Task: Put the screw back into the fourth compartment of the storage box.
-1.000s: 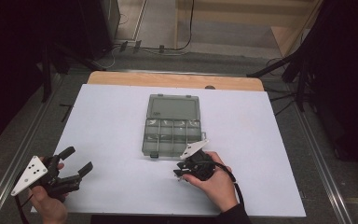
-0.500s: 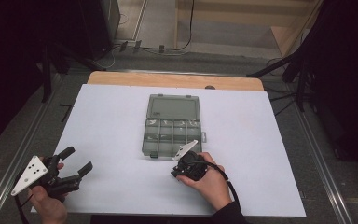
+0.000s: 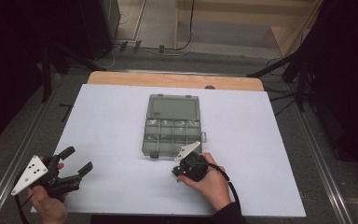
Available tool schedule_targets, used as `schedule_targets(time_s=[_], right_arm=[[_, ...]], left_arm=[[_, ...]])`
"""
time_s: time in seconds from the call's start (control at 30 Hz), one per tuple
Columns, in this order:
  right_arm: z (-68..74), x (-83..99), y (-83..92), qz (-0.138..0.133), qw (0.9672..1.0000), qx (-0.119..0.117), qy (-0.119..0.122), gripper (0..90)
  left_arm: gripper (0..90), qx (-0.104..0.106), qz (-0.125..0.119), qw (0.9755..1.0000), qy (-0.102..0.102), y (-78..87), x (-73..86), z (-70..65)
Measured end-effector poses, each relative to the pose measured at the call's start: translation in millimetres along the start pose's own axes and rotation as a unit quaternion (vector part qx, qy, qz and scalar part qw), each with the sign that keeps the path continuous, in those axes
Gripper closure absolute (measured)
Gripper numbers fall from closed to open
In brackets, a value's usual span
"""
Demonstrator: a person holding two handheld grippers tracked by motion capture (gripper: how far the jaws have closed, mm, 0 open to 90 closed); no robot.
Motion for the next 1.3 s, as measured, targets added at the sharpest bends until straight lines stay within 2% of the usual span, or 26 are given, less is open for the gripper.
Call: schedule_targets(time_s=[0.03, 0.1, 0.2, 0.47, 0.53, 0.7, 0.87, 0.93, 1.03, 1.3], right_arm=[[-0.5, -0.5, 0.8, -0.004, 1.0, -0.001, -0.001, 89.2], [-2.4, -1.0, 1.7, -0.007, 1.0, 0.004, 0.002, 89.3], [-4.1, 0.0, 1.6, -0.007, 1.0, -0.002, -0.002, 88.9], [-6.1, 5.7, 2.8, -0.008, 0.9999, 0.008, 0.002, 88.9], [-6.0, 6.7, 2.3, -0.017, 0.9998, 0.01, 0.009, 89.0], [-6.8, 9.5, 2.1, -0.042, 0.9991, 0.003, 0.003, 89.8], [-7.0, 8.7, 3.2, -0.041, 0.9991, 0.0, -0.007, 89.8], [-8.0, 7.2, 7.1, -0.042, 0.999, -0.01, -0.014, 89.8], [-7.0, 5.1, 12.9, -0.036, 0.9991, -0.011, -0.017, 89.8], [-7.2, -1.4, 28.0, -0.031, 0.9993, -0.014, -0.012, 89.7]], left_arm=[[13.3, 0.0, 0.0, 1.0, 0.0, -0.1, 0.1, 0.2], [13.3, 0.0, 0.002, 1.0, 0.0, -0.1, 0.4, 0.4], [13.3, 0.0, 0.001, 1.0, 0.0, -0.1, 0.4, 0.4], [13.3, 0.0, 0.002, 1.0, 0.0, 0.0, 0.6, 0.4], [13.3, 0.0, 0.001, 1.0, 0.001, 0.0, 0.4, 0.2], [13.3, 0.0, 0.0, 1.0, 0.001, 0.1, 0.2, 0.3], [13.3, 0.0, 0.001, 1.0, 0.001, 0.1, 0.3, 0.2], [13.3, 0.0, 0.003, 1.0, 0.001, -0.2, 1.0, 0.8], [13.3, 0.0, 0.003, 1.0, 0.001, -0.6, 0.8, 0.1], [13.3, 0.002, 0.005, 1.0, -0.001, -0.6, 0.5, -1.2]])
Point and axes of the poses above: each handheld gripper's, and its own axes: y roughly backward along the jaws, x roughly out of its underside, z roughly to its left, the point moved 8 cm from there along -y, roughly forward along the jaws, and after that the axes turned 12 degrees about -y, right-handed, at the moved point
